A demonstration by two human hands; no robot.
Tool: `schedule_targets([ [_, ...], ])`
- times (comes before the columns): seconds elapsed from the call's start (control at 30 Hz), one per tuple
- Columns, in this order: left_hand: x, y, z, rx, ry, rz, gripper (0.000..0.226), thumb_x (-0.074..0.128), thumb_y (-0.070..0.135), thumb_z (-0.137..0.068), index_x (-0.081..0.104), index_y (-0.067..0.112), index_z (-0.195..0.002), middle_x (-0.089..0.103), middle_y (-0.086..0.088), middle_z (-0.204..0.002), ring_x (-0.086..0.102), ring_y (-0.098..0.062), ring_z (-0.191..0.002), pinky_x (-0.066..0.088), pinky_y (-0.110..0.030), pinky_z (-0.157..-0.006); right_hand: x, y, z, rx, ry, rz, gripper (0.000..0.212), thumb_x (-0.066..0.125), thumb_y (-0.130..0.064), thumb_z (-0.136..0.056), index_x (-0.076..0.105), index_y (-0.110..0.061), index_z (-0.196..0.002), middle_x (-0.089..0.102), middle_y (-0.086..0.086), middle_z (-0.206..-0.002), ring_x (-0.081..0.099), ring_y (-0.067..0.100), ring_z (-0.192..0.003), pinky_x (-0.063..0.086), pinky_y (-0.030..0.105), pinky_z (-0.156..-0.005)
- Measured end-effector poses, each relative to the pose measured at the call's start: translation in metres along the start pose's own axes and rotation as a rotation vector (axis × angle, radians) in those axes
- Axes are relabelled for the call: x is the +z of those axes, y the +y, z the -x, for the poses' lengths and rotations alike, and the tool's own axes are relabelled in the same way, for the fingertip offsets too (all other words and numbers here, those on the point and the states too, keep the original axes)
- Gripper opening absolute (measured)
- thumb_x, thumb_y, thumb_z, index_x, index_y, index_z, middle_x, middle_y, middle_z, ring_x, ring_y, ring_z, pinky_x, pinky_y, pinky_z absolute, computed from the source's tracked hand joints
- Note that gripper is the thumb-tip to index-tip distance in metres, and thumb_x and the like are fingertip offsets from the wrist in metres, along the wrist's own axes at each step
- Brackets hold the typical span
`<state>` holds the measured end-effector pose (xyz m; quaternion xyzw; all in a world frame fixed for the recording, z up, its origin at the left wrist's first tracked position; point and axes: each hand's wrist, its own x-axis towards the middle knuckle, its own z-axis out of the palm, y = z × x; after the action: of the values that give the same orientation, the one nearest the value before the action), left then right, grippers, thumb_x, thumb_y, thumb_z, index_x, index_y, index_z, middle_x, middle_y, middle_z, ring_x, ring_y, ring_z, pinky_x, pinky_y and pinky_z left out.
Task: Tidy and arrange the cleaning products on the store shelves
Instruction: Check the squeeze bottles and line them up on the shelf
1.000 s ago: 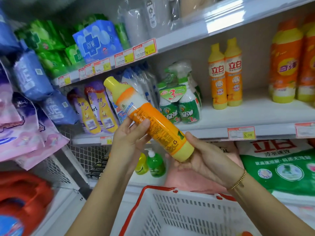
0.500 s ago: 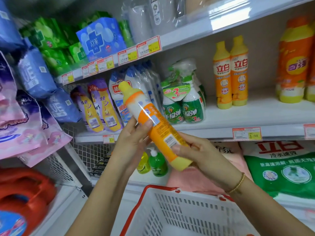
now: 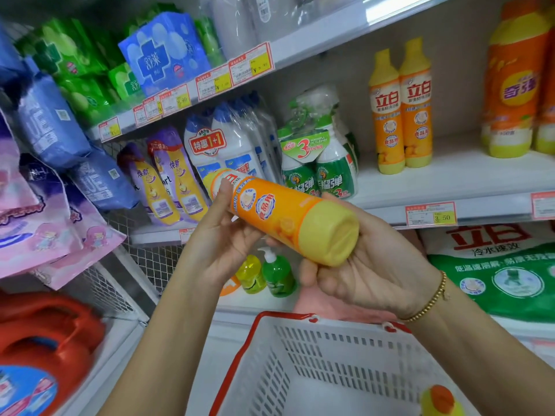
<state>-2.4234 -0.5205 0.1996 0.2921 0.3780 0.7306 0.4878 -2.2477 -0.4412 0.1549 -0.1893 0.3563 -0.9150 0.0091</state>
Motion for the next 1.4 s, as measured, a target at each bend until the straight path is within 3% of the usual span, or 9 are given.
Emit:
schedule_targets([
  [0.1,-0.004,0.002,0.000,-0.094,0.103,-0.007,0.085,0.077,0.040,-0.063,0.051,-0.002,-0.132,0.060,-0.020,-0.129,0.066,-0.028,-0.107,0.060,-0.044,-0.073,0.006,-0.002,-0.003,0.029,-0.086,-0.182,0.066,0.059,-0.039,-0.089,0.050,0.018,-0.121,0.061,0.041,-0.101,0.069,0.043,-0.082,0.059,0.042,-0.072],
  [0.27,-0.003,-0.001,0.005,-0.229,-0.045,0.094,0.086,0.098,0.020,-0.033,0.067,-0.006,-0.109,0.064,-0.024,-0.120,0.066,-0.036,-0.106,0.056,-0.057,-0.075,0.019,-0.006,0.002,0.015,0.108,0.135,0.057,0.063,-0.049,-0.079,0.068,0.001,-0.106,0.070,0.025,-0.097,0.072,0.024,-0.072,0.060,0.026,-0.062],
  [0.4,0.011,-0.002,0.003,-0.113,0.024,0.113,0.103,0.099,0.014,-0.023,0.058,-0.005,-0.115,0.069,-0.023,-0.108,0.071,-0.031,-0.094,0.060,-0.044,-0.066,0.019,-0.016,0.020,-0.031,0.382,0.310,0.062,0.066,-0.055,-0.071,0.071,-0.002,-0.104,0.068,0.026,-0.099,0.070,0.024,-0.067,0.058,0.028,-0.062],
  [0.57,0.052,-0.005,0.000,0.022,0.008,-0.119,0.032,0.064,0.014,-0.069,0.061,0.006,-0.099,0.074,-0.013,-0.088,0.073,-0.023,-0.082,0.060,-0.041,-0.073,0.005,-0.024,0.056,-0.170,0.701,0.536,0.060,0.073,-0.045,-0.069,0.062,-0.008,-0.115,0.070,0.018,-0.102,0.069,0.024,-0.076,0.059,0.031,-0.062],
  [0.7,0.100,-0.020,-0.019,0.088,-0.194,-0.278,0.037,0.061,0.012,-0.068,0.058,0.010,-0.105,0.074,-0.003,-0.078,0.072,-0.012,-0.068,0.060,-0.034,-0.072,-0.003,-0.045,0.092,-0.297,0.812,0.665,0.043,0.062,-0.037,-0.078,0.064,-0.010,-0.111,0.070,0.013,-0.105,0.067,0.021,-0.088,0.058,0.033,-0.071],
  [0.8,0.145,-0.040,-0.043,0.145,-0.294,-0.308,0.042,0.065,0.006,-0.067,0.055,0.011,-0.108,0.072,-0.001,-0.078,0.069,-0.011,-0.065,0.060,-0.032,-0.066,-0.011,-0.069,0.121,-0.539,0.905,0.674,0.062,0.076,-0.045,-0.067,0.063,-0.008,-0.114,0.069,0.013,-0.103,0.066,0.021,-0.086,0.057,0.034,-0.070],
  [0.97,0.218,-0.088,-0.092,0.364,-0.408,-0.507,0.050,0.080,0.003,-0.064,0.058,0.013,-0.108,0.070,-0.004,-0.091,0.067,-0.019,-0.078,0.053,-0.032,-0.062,-0.024,-0.101,0.171,-0.857,1.438,1.051,0.023,0.066,-0.016,-0.087,0.067,-0.011,-0.109,0.070,0.006,-0.107,0.063,0.014,-0.097,0.054,0.029,-0.085],
  [1.1,0.255,-0.127,-0.132,0.423,-0.446,-0.650,0.062,0.081,-0.001,-0.067,0.055,0.012,-0.122,0.068,-0.007,-0.111,0.065,-0.021,-0.101,0.054,-0.030,-0.080,-0.030,-0.112,0.200,-0.832,1.597,1.424,0.016,0.064,-0.012,-0.088,0.066,-0.020,-0.101,0.068,-0.009,-0.099,0.061,0.003,-0.094,0.047,0.019,-0.085],
  [1.4,0.282,-0.176,-0.189,0.213,-0.450,-0.605,0.055,0.078,0.003,-0.073,0.056,0.005,-0.124,0.068,-0.012,-0.115,0.067,-0.027,-0.103,0.054,-0.049,-0.090,-0.073,-0.111,0.212,-0.694,1.762,1.917,0.037,0.066,-0.017,-0.086,0.055,-0.017,-0.122,0.058,0.003,-0.112,0.054,0.016,-0.094,0.039,0.024,-0.077],
])
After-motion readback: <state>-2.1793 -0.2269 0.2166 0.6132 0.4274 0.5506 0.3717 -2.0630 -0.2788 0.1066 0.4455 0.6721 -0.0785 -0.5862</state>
